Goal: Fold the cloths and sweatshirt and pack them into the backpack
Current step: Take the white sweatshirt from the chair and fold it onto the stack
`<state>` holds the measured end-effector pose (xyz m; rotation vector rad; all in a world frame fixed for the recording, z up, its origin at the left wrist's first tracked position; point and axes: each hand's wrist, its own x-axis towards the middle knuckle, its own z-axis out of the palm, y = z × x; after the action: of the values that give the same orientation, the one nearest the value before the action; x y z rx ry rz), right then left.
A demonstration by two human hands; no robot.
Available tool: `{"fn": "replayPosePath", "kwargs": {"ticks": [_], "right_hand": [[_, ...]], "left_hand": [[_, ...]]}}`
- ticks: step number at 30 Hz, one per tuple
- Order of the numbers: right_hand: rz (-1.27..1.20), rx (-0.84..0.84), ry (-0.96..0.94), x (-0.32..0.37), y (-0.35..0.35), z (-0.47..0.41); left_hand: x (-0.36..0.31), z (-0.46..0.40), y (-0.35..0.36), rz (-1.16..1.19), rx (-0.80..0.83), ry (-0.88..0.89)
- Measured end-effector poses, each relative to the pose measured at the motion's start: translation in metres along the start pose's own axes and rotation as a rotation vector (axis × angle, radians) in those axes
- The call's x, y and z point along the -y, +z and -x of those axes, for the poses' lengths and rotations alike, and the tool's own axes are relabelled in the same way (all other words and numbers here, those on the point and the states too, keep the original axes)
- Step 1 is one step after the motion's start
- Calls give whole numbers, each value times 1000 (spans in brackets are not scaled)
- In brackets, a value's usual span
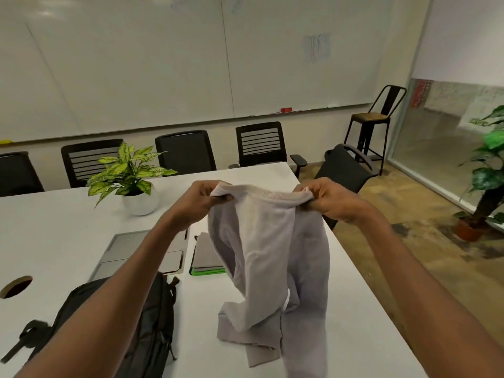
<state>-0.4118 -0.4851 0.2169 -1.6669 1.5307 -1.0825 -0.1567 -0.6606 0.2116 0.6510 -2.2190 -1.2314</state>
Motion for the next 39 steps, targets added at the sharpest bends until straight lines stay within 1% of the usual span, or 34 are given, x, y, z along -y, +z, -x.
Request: {"fn": "replayPosePath", "kwargs": {"ticks": [1, 2, 3, 4, 6, 7, 8, 10, 11, 13, 14, 16, 17, 19, 20, 21, 22, 23, 24, 26, 27, 28, 29, 31, 33, 37, 39], "right_hand": [[71, 98, -6, 7, 3, -2], [148, 152, -5, 14, 9, -5], [214, 158, -5, 20, 18, -10], [263, 119, -18, 24, 28, -16], [315, -12, -80, 27, 47, -29], [327, -73, -119, 27, 55, -33], [335, -118, -151, 27, 60, -36], [296, -130, -158, 27, 65, -38], [255, -101, -147, 29, 67, -37], [204, -46, -125, 31, 70, -35], [199, -59, -112, 31, 72, -36], [191, -164, -76, 31, 78, -39], [179, -233, -57, 31, 80, -41], [163, -372, -48, 32, 83, -45], [151, -429, -46, 31, 84, -47], [132, -470, -41, 32, 84, -49], [115, -494, -34, 34, 85, -51], [107, -509, -35, 36, 86, -53], [106, -523, -43, 38, 87, -55], [99, -513, -61, 44, 86, -57], [98, -478, -64, 48, 84, -56], [100, -423, -65, 51, 81, -54], [102, -360, -64, 53, 79, -52], [86, -266, -65, 56, 74, -47], [41, -235, -42, 57, 72, -43], [-136, -239, 61, 53, 74, -37], [-158, -204, 74, 50, 79, -35]], "left_hand": [[-5, -3, -4, -52, 53, 50], [-11, -7, -5, -96, 98, 90], [-17, -10, -5, -131, 145, 122], [-21, -15, -3, -158, 189, 144], [-25, -21, 5, -190, 238, 159], [-25, -23, 10, -211, 209, 159], [-24, -25, 14, -246, 141, 151], [-18, -27, 15, -274, -5, 79], [-16, -24, 14, -270, -26, 35], [-9, -17, 10, -234, 12, -19], [-8, -10, 8, -188, 48, -16], [-8, 7, 12, -9, 91, -10], [-7, 14, 16, 95, 68, -42], [1, 23, 19, 345, 9, -181], [4, 26, 19, 467, 20, -223], [5, 30, 20, 536, 57, -204], [7, 32, 21, 507, 86, -139], [2, 35, 24, 412, 74, -76], [-1, 36, 28, 274, 16, -40], [-6, 32, 34, 64, -215, -23], [-9, 30, 33, 36, -304, -19], [-10, 26, 30, 39, -335, -8], [-13, 23, 25, 35, -326, -3], [-21, 19, 13, -11, -245, 23], [-29, 14, 2, -61, -196, 84], [-46, 4, -18, -93, -246, 126], [-52, -1, -25, -138, -264, 135]]}}
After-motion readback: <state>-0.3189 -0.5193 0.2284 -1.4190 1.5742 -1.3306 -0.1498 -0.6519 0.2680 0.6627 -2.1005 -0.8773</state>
